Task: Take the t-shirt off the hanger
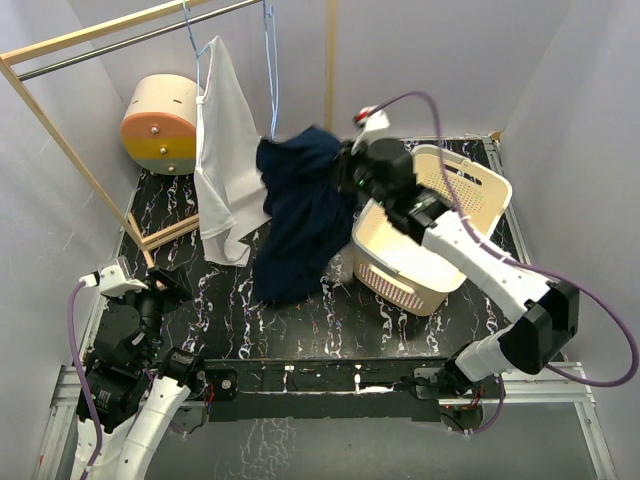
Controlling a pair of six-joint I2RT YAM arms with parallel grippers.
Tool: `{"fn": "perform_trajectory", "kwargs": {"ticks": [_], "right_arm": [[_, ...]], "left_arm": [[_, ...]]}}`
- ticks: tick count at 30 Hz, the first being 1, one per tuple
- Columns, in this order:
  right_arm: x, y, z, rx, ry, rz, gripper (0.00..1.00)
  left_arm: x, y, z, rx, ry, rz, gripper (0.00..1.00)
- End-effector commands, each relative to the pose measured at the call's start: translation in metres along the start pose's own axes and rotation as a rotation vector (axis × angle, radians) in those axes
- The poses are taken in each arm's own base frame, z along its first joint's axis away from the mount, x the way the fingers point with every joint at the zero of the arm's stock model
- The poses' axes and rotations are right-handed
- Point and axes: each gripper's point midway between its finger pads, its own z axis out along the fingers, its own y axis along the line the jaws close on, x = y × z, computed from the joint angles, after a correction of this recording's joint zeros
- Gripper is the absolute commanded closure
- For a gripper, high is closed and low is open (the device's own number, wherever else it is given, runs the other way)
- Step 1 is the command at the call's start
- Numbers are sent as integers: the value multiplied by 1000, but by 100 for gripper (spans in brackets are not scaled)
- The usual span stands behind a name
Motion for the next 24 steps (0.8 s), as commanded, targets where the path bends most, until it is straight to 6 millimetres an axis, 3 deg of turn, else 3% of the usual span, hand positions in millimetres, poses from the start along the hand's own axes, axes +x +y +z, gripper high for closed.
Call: {"fn": "perform_trajectory", "kwargs": {"ticks": [1,4,7,11,18,24], "right_arm": [[-122,-28,-42,20,-258,98,92],[-177,-65,-69,111,-399,133,92],[-224,-88,-97,190,-525,144,92],[-269,-93,-132,262,-652,128,92],[-289,-111,-187,419,-771,105,92],[-300,-120,-267,543,-933,98,92]], "left_arm": [[2,2,3,-21,8,2,31],[2,2,3,-21,8,2,31],[3,2,4,-21,10,4,31],[3,3,3,-24,9,2,31],[2,2,3,-23,8,2,31],[4,1,5,-21,15,6,31]]}}
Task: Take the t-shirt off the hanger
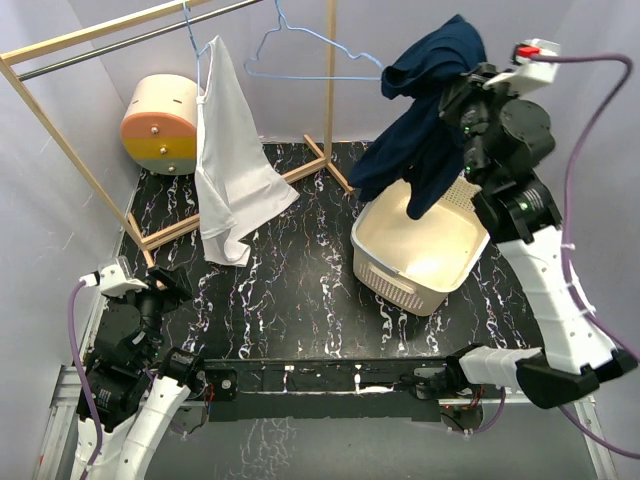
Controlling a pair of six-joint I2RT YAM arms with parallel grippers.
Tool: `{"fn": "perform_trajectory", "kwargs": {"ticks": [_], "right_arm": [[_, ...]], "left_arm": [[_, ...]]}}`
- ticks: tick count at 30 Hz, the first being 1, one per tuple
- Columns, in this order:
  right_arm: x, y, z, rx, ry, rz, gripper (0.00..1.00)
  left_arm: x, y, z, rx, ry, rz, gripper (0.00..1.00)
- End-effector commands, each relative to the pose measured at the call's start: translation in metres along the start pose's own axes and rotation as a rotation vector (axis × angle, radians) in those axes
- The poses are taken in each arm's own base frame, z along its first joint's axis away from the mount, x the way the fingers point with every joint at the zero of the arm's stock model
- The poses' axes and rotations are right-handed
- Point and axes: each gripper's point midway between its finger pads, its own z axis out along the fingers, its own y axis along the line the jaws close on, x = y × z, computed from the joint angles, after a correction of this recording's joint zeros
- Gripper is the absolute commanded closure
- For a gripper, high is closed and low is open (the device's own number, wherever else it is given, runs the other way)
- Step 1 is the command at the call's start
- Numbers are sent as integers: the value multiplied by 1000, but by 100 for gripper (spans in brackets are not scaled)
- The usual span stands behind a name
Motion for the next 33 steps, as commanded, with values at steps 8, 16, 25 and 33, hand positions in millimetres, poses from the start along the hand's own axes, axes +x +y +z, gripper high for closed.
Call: {"fn": "perform_trajectory", "kwargs": {"ticks": [8,16,25,33], "right_arm": [[-101,-54,-71,179,-307,33,92],[28,-53,-51,136,7,-45,92],[211,-89,-56,218,383,-107,92],[302,-147,-82,321,612,-110,92]], "left_arm": [[3,1,4,-15,16,13,31],[4,0,4,-13,19,15,31],[9,-3,9,-5,40,31,31],[21,-6,18,-7,97,62,31]]}}
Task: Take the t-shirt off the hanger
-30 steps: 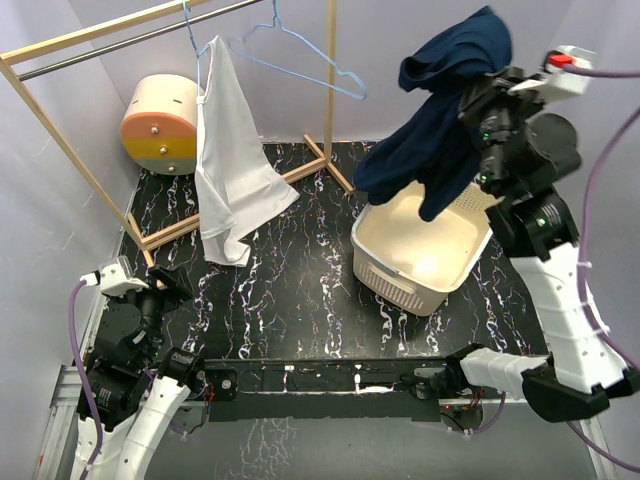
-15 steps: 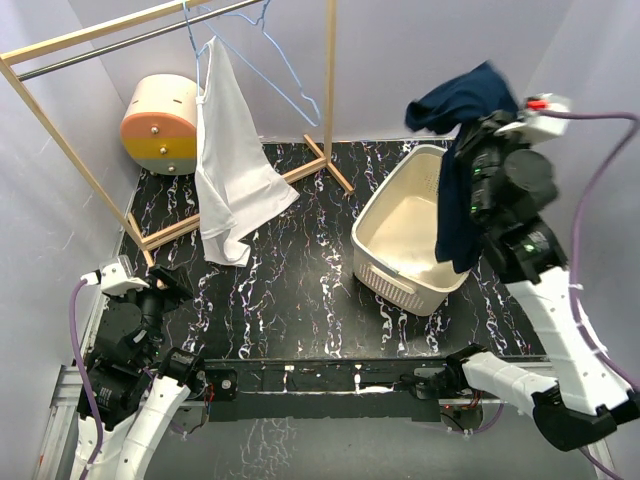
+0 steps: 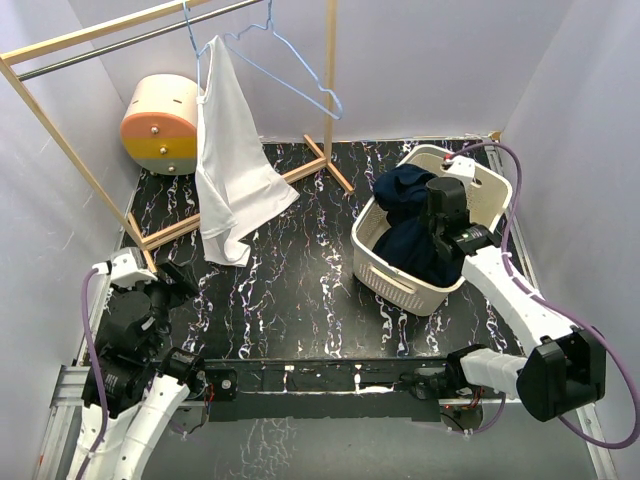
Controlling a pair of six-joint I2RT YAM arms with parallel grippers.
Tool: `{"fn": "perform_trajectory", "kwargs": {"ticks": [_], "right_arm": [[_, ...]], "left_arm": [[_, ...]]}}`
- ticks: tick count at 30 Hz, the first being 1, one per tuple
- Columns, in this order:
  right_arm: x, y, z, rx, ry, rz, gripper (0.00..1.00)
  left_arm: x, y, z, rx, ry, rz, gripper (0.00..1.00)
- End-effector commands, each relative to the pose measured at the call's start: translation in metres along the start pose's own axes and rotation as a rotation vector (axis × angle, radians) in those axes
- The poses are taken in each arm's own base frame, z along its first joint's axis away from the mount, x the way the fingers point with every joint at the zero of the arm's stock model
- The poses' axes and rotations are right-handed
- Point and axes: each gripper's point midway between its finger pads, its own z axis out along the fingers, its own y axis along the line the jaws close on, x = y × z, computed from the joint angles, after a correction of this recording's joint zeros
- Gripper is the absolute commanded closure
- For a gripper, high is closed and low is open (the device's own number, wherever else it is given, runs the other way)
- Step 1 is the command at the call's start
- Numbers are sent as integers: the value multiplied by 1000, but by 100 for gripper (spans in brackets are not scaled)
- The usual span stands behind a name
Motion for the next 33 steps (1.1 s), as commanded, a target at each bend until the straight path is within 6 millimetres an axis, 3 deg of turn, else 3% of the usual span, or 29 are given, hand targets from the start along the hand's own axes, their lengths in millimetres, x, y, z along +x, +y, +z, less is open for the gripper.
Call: {"fn": "perform_trajectory", "kwargs": {"ticks": [1,9,11,13,16,18,21,25,29,31,33], "right_arm": [[13,-10,15,-16,34,94,92],[83,-8,26,-51,231,56,91],[88,-6,26,-63,255,48,82],[84,-3,23,-77,263,41,65],[54,5,9,-126,239,40,48],[19,18,-8,-210,177,42,43],[-53,42,-51,-377,33,57,35],[-116,82,-113,-652,-54,54,34],[-146,139,-170,-902,-100,14,37],[-146,182,-205,-981,-119,-36,37],[-146,214,-218,-985,-128,-81,37]], "left_arm": [[8,-5,8,10,38,29,31],[11,-7,11,17,50,36,31],[12,-8,11,20,55,40,31],[14,-9,13,20,68,46,31],[16,-10,15,18,84,51,31],[16,-10,15,18,85,51,30],[16,-11,15,22,81,49,30],[15,-10,14,26,72,45,31],[15,-10,14,23,73,45,31],[14,-10,13,24,71,44,31],[14,-10,13,22,70,43,31]]}}
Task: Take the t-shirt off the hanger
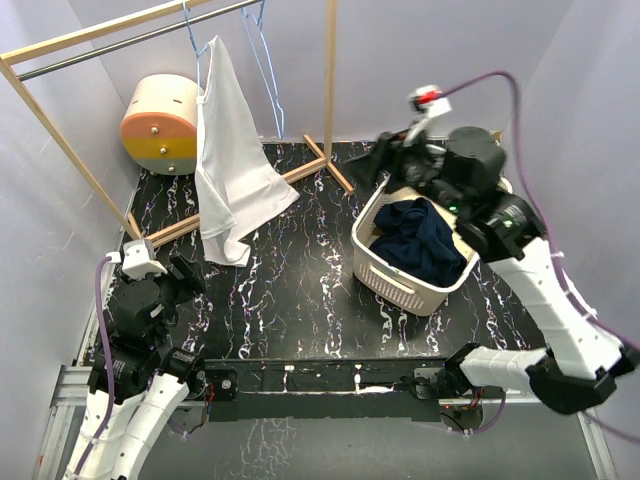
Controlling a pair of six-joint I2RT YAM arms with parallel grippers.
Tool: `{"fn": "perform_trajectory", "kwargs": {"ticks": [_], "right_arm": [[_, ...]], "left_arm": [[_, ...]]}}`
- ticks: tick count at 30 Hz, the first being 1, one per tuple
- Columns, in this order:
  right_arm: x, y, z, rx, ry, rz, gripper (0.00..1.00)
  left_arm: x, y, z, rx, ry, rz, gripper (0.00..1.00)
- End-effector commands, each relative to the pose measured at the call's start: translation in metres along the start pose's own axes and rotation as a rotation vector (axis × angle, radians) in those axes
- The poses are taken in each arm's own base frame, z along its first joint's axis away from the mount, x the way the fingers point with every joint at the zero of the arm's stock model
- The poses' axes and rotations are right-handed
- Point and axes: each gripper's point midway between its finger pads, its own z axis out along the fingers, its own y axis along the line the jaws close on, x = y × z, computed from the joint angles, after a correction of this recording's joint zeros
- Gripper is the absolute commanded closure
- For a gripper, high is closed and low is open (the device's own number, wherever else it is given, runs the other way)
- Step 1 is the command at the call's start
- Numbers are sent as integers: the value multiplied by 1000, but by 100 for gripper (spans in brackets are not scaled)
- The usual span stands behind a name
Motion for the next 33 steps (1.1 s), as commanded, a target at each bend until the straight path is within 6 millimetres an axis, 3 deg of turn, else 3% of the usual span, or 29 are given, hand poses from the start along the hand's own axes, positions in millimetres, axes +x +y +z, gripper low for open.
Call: {"fn": "perform_trajectory", "kwargs": {"ticks": [1,4,5,10,11,15,26,33], "right_arm": [[17,90,32,-153,78,-81,37],[20,125,63,-169,99,-120,35],[11,137,70,-175,77,-127,35],[15,179,122,-163,50,-159,31],[20,183,137,-147,41,-169,31],[7,195,162,-120,-55,-148,28],[-15,214,168,-143,-201,-86,30],[-8,224,188,-154,-216,-78,30]], "left_arm": [[-3,-1,-1,7,-14,3,31],[-3,0,-2,3,-17,-1,31],[-3,0,-2,4,-19,-2,31],[-5,2,-3,-3,-29,-8,31],[-5,2,-3,-1,-29,-9,31],[-4,2,-3,0,-27,-8,31],[-4,0,-3,13,-27,-6,31],[-4,-1,-3,15,-26,-5,31]]}}
